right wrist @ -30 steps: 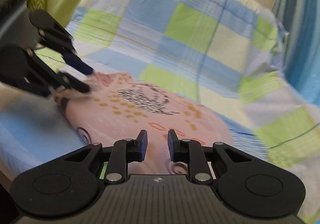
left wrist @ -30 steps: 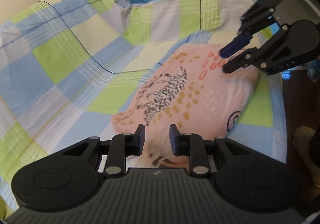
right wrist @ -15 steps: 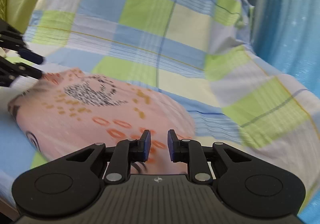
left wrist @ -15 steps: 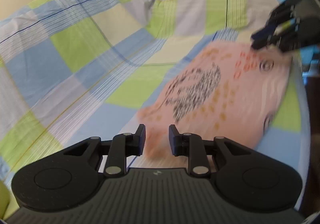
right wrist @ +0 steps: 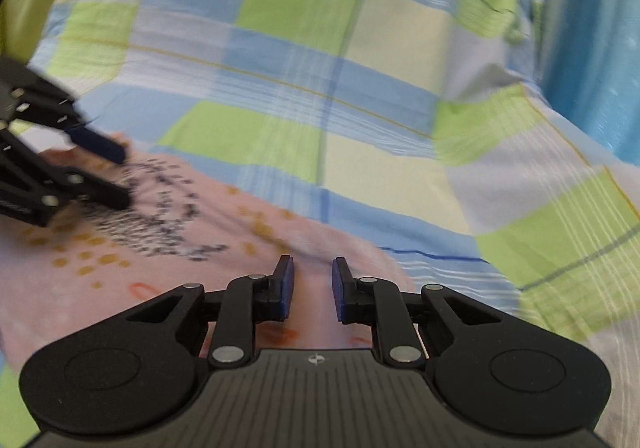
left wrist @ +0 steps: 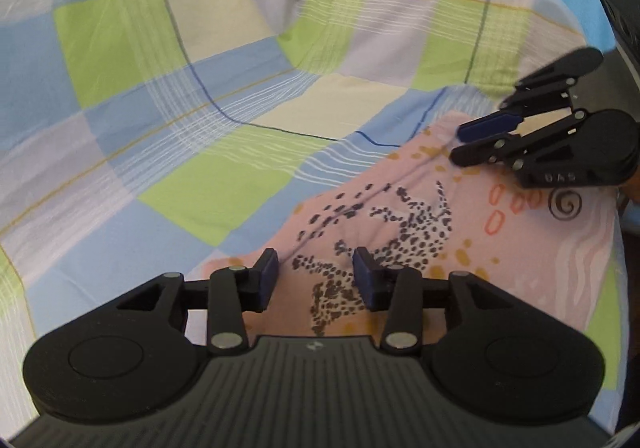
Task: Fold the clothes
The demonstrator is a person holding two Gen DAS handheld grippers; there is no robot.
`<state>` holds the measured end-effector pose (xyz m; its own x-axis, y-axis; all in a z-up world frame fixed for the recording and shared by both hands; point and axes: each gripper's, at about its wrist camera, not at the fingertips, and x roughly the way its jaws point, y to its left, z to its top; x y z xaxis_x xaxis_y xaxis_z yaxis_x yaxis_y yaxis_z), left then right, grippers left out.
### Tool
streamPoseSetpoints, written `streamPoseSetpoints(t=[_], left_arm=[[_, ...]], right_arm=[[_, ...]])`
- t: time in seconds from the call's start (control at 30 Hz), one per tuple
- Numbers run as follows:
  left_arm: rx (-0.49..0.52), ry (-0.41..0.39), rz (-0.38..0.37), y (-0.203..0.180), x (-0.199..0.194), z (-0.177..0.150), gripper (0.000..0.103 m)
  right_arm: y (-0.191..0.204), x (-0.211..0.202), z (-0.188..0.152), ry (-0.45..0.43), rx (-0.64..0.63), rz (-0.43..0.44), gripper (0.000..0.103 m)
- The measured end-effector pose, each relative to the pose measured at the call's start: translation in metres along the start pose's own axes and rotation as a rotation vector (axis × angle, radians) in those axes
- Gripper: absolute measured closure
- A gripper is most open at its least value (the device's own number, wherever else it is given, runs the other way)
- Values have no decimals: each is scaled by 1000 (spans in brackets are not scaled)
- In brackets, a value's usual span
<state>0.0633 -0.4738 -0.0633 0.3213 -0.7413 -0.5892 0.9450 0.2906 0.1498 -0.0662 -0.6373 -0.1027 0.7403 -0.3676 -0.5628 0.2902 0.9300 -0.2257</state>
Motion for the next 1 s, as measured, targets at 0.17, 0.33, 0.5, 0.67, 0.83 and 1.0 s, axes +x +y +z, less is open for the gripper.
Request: streamPoseSetpoints(t=[0.17, 0.33, 0.5, 0.67, 0.83, 1.0], left_arm=[[-47, 1, 21, 12, -9, -8, 71], [-102, 17, 93, 33, -25, -14, 87], [-111, -32, 20, 18, -18, 3, 87], [-76, -15, 17, 4, 9, 11, 83], [-82, 35, 102, 15, 14, 8, 87], [-108, 48, 112, 26, 11, 1, 86]], right_arm=[[-20, 0, -11, 46, 80, -47, 85], [-13, -20, -3, -14, 74, -68, 85], [6, -10, 5, -28, 28, -10, 85], [25, -1, 13, -42, -17, 48, 85], [15, 5, 11, -40, 20, 25, 88], [-4, 10, -2, -22, 98, 15, 81]])
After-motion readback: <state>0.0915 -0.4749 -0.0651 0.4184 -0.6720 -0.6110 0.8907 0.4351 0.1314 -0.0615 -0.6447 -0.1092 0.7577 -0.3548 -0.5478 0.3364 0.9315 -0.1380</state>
